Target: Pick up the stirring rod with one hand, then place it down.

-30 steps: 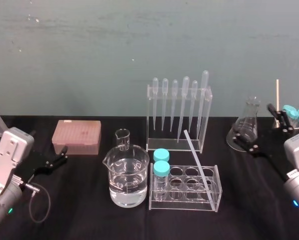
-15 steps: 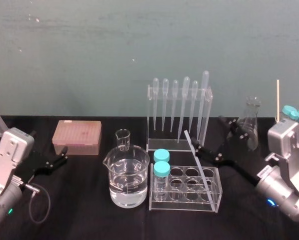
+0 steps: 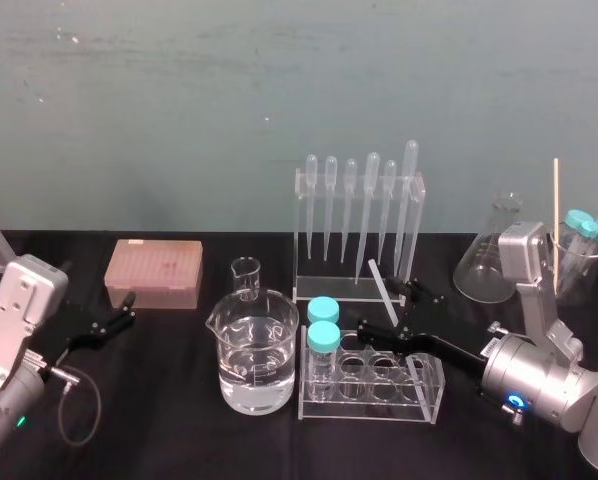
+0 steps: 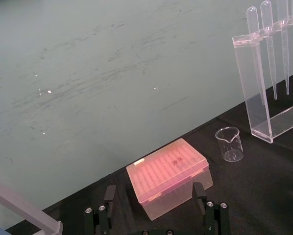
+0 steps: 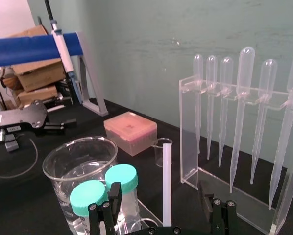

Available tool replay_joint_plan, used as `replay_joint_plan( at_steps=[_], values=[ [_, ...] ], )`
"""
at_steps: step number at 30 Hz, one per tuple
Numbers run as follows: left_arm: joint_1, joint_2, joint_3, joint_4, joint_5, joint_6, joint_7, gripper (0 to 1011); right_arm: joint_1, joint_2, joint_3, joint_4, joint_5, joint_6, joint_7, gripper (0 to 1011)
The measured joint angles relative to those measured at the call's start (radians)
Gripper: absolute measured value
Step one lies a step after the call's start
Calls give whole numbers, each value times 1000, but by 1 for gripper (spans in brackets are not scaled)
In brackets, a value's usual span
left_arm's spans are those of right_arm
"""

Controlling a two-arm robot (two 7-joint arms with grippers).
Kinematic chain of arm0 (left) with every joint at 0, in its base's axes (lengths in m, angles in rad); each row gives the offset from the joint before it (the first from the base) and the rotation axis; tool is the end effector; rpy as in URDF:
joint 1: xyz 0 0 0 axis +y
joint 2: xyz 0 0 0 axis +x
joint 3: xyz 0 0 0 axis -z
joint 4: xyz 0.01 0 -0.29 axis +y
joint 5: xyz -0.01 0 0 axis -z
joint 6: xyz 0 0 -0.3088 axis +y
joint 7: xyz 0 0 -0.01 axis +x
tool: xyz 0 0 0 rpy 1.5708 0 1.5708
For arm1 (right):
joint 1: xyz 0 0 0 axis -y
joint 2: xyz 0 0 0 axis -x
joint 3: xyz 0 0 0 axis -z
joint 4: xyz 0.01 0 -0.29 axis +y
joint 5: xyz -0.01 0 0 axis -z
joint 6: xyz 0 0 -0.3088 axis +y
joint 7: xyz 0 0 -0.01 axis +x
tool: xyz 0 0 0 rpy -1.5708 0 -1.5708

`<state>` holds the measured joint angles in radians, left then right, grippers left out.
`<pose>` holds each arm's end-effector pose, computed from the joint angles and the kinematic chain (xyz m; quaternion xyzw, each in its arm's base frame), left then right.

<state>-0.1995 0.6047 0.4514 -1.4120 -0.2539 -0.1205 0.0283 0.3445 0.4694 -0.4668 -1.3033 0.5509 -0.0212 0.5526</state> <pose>0.3581 0.0827 -0.3023 0.1415 -0.1325 0.5799 0.7913 0.4019 -0.0473 -0.2874 -0.0343 0.0335 -0.3633 0.9304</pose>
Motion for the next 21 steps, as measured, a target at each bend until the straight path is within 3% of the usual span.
replay_joint_plan(
  at_steps=[14, 21],
  values=[
    [0, 0, 0, 0, 0, 0, 0, 1000, 2, -2, 0, 3, -1, 5, 3, 1003],
    [0, 0, 0, 0, 0, 0, 0, 1000, 3, -2, 0, 4, 3, 5, 5, 886]
  ],
)
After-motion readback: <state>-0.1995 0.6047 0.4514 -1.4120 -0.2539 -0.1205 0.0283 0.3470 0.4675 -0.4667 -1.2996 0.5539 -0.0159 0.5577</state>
